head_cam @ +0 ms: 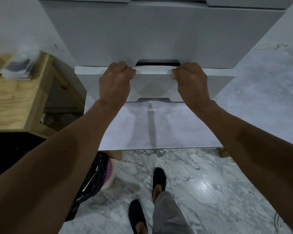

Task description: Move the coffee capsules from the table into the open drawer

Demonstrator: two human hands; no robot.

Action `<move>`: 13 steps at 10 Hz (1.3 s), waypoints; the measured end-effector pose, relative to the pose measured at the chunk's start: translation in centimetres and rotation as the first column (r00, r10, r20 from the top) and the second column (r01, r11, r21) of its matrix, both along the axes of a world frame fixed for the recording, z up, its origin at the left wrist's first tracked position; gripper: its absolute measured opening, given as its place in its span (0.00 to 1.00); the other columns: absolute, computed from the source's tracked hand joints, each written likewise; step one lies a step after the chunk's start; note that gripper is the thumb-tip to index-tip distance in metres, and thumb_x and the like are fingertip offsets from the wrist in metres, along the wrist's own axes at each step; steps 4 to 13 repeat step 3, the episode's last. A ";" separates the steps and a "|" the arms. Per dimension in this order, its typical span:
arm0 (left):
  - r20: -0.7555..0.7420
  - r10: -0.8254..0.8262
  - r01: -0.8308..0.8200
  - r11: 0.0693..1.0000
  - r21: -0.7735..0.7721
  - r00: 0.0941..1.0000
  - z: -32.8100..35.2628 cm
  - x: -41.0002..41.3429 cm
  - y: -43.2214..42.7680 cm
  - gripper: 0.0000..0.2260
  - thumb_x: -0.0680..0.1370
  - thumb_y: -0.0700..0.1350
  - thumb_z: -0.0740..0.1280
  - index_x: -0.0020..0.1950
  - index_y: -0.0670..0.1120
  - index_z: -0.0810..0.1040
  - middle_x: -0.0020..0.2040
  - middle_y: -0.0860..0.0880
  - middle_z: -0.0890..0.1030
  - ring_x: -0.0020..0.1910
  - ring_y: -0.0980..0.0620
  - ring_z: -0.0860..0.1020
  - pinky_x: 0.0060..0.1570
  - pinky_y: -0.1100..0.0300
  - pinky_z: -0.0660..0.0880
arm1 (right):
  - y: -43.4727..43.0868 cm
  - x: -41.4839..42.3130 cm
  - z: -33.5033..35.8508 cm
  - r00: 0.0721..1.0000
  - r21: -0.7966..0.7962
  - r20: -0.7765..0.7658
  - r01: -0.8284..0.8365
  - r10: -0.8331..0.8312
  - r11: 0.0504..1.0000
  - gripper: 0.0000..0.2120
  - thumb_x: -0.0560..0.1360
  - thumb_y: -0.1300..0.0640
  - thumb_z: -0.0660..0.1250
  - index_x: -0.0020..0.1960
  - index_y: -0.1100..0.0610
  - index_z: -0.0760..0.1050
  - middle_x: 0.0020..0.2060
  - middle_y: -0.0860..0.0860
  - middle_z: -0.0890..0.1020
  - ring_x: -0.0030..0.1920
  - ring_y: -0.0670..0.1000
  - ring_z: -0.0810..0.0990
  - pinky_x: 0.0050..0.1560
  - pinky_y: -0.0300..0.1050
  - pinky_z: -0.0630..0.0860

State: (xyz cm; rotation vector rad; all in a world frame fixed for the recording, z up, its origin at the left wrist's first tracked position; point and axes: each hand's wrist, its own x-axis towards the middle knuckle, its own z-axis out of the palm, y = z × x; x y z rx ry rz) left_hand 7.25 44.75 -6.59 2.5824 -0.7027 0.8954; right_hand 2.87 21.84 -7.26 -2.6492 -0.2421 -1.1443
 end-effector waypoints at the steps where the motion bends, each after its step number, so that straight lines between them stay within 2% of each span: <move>1: 0.019 0.016 -0.016 1.000 0.009 1.000 0.0 0.5 -0.2 0.04 0.69 0.36 0.72 0.40 0.44 0.83 0.36 0.47 0.80 0.36 0.45 0.78 0.27 0.60 0.72 | 0.0 0.6 -0.2 1.000 -0.015 0.019 0.018 -0.018 1.000 0.05 0.66 0.71 0.72 0.38 0.63 0.81 0.34 0.57 0.82 0.36 0.59 0.80 0.35 0.45 0.78; 3: -0.007 0.024 -0.024 0.999 -0.030 1.000 0.0 1.7 -0.5 0.04 0.68 0.37 0.71 0.35 0.45 0.81 0.35 0.47 0.79 0.38 0.44 0.78 0.30 0.60 0.70 | 0.0 1.6 -0.3 1.000 0.011 0.023 -0.006 0.006 1.000 0.05 0.67 0.70 0.71 0.36 0.63 0.78 0.34 0.57 0.80 0.37 0.59 0.79 0.44 0.40 0.68; 13: -0.007 0.024 -0.024 0.999 -0.030 1.000 0.0 1.7 -0.5 0.04 0.68 0.37 0.71 0.35 0.45 0.81 0.35 0.47 0.79 0.38 0.44 0.78 0.30 0.60 0.70 | 0.0 1.6 -0.3 1.000 0.011 0.023 -0.006 0.006 1.000 0.05 0.67 0.70 0.71 0.36 0.63 0.78 0.34 0.57 0.80 0.37 0.59 0.79 0.44 0.40 0.68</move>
